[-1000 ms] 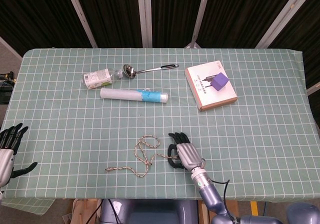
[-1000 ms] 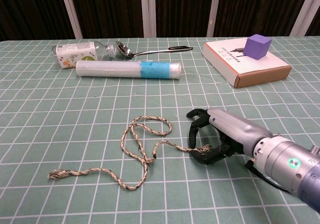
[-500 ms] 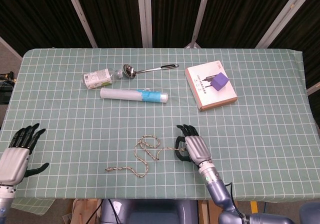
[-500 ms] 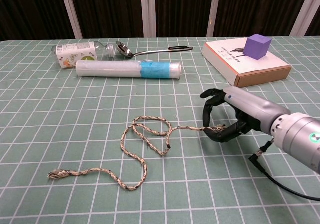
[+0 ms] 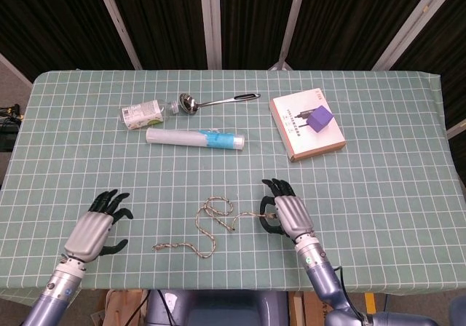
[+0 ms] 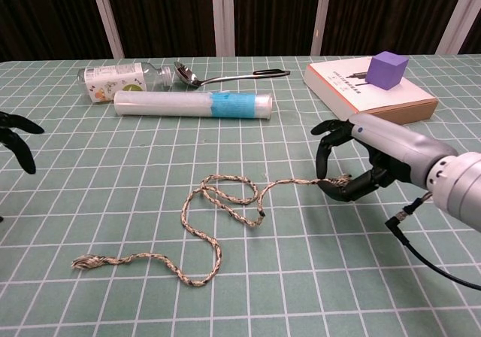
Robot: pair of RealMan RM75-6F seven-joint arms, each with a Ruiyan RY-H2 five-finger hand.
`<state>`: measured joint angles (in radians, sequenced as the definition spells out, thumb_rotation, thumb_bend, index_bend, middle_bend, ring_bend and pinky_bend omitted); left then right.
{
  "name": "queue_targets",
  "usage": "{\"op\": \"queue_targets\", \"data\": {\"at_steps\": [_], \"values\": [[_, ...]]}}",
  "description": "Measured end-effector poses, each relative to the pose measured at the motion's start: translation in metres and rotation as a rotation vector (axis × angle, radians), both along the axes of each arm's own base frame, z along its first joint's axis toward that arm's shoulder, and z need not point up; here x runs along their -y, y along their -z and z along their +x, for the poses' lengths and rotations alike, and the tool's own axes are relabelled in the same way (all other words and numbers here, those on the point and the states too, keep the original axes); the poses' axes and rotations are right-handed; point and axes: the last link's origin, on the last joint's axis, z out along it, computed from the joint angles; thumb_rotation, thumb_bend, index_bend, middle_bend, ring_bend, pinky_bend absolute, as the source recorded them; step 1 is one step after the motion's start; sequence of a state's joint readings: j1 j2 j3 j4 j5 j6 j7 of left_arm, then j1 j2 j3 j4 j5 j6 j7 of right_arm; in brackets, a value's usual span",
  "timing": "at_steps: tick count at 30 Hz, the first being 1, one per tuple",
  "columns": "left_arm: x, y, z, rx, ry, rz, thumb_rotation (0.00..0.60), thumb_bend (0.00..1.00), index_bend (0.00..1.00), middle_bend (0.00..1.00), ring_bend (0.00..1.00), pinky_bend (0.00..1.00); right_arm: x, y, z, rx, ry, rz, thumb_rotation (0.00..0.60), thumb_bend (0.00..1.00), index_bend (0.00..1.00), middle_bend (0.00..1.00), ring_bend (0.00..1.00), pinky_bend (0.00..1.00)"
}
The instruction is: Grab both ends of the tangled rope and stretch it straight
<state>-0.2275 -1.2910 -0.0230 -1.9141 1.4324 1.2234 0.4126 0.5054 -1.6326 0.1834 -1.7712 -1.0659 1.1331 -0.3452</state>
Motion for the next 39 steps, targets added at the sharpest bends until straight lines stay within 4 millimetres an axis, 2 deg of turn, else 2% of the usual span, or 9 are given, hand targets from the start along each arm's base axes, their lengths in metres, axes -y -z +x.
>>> {"op": "queue_targets", "data": {"at_steps": [11, 26, 39], "values": [[0.001, 0.039, 0.018, 0.035, -0.024, -0.087, 0.6, 0.37, 0.44, 0.1, 0.0, 0.0, -0.002, -0.001, 0.003, -0.004, 0.002, -0.004, 0.6, 0.46, 0.62, 0.13, 0.0, 0.0], [0.006, 0.076, 0.035, 0.063, -0.023, -0.129, 0.6, 0.42, 0.47, 0.1, 0.0, 0.0, -0.001, -0.003, 0.001, -0.006, 0.011, -0.008, 0.6, 0.46, 0.62, 0.13, 0.0, 0.0], [0.007, 0.093, 0.04, 0.074, -0.043, -0.144, 0.6, 0.46, 0.48, 0.11, 0.0, 0.0, 0.0, -0.005, -0.001, -0.007, 0.017, -0.013, 0.6, 0.46, 0.62, 0.13, 0.0, 0.0]]}}
